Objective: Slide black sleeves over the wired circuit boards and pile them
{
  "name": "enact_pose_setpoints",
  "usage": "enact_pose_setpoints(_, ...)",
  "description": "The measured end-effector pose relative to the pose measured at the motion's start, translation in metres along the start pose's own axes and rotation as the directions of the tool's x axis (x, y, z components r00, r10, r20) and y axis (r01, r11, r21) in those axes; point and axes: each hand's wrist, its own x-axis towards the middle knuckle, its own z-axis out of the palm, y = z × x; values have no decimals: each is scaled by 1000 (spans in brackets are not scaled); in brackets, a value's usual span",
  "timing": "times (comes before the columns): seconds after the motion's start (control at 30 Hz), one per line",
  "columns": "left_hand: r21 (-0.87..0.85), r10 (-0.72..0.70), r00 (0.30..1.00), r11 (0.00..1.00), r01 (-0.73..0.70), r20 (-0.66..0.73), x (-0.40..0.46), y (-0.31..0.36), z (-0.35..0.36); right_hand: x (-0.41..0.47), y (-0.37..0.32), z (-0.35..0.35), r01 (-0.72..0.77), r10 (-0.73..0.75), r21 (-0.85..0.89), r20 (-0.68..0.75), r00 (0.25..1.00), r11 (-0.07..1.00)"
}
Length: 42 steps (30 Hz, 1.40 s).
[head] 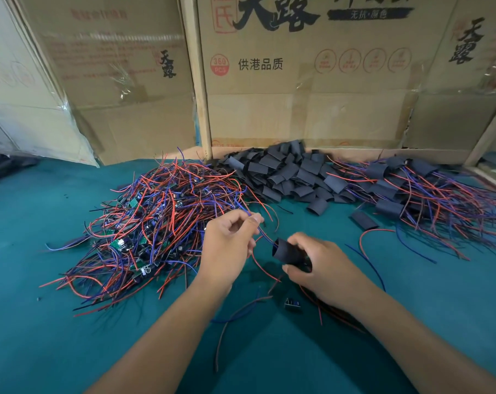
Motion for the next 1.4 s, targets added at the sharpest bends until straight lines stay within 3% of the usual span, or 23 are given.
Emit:
enact_pose_setpoints(0.27, -174, -91, 996, 981, 86, -22, 3, -4, -1, -1, 3, 2, -8, 8, -2, -47, 999, 1000)
enact_pose_setpoints(0.4, -231, -175, 934, 939, 253, 313, -5, -4, 2, -3, -1, -8, 54, -36, 106, -158, 987, 993)
enact_pose_setpoints(0.5, -197, -83, 869, 959, 202, 488, -10, -6, 7, -6, -4, -13, 94, -60, 174, -190, 980, 980)
enact_pose_setpoints(0.6, -262, -25, 892, 952, 159, 452, -8, -5, 7, -8, -7, -18, 132, -79, 253, -208, 975, 959)
enact_pose_setpoints(0.7, -335, 56, 865, 933, 132, 498, -7, -4, 5, -9, -10, -21, 165, -118, 265, -186, 975, 950)
enact_pose_setpoints(0.8, -342, 104, 850, 935, 93, 517, -8, -3, 4, -8, -10, -24, 99, -64, 279, -134, 989, 955)
enact_pose_setpoints(0.97, -359, 99, 876, 929, 89, 473, -9, -1, 4, -10, -9, -30, 24, 7, 542, -56, 998, 840)
enact_pose_setpoints(1.23, -398, 70, 869, 905, 152, 490, -10, 3, 3, -10, -4, -31, 19, 31, 635, -68, 997, 772)
enact_pose_setpoints(1.4, -414, 64, 864, 893, 174, 500, -10, 4, 3, -9, -1, -36, 6, 42, 568, -71, 997, 823)
